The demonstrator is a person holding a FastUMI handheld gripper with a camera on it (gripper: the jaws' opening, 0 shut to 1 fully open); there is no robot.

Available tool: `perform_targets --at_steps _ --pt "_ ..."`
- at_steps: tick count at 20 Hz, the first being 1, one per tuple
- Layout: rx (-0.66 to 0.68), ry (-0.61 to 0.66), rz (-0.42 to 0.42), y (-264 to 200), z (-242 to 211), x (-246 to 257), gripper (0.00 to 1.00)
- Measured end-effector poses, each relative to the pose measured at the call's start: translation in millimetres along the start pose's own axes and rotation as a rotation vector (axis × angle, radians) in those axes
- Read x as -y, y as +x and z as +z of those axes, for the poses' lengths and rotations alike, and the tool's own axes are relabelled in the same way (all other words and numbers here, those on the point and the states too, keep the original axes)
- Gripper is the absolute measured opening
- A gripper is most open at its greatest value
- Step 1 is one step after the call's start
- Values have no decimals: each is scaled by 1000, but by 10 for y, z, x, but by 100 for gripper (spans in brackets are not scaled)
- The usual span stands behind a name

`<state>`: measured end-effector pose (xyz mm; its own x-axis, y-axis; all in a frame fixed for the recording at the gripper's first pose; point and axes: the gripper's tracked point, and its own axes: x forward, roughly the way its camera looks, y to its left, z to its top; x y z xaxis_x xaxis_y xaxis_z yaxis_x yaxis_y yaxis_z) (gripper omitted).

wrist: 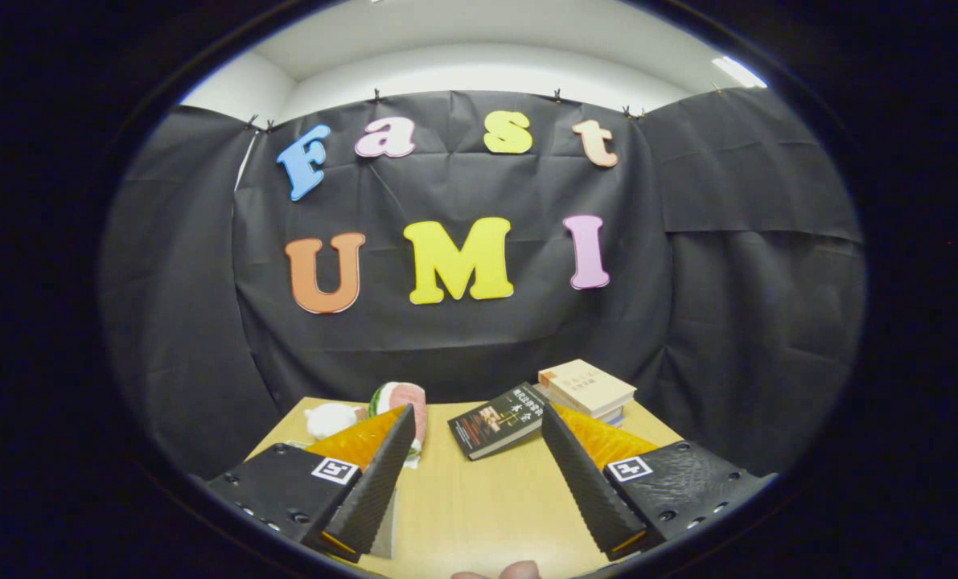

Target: Open the storage box then place both shoes into the box .Put the left shoe in first, then the right shoe, with the right side of both shoes facing outward in a uniform manner.

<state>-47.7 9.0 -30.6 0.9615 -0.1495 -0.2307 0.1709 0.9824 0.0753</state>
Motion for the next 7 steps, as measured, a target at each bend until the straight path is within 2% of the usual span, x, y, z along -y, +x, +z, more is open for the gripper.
perform_targets --at_steps 7 --pt "5 -9 15 31 20 -79 96"
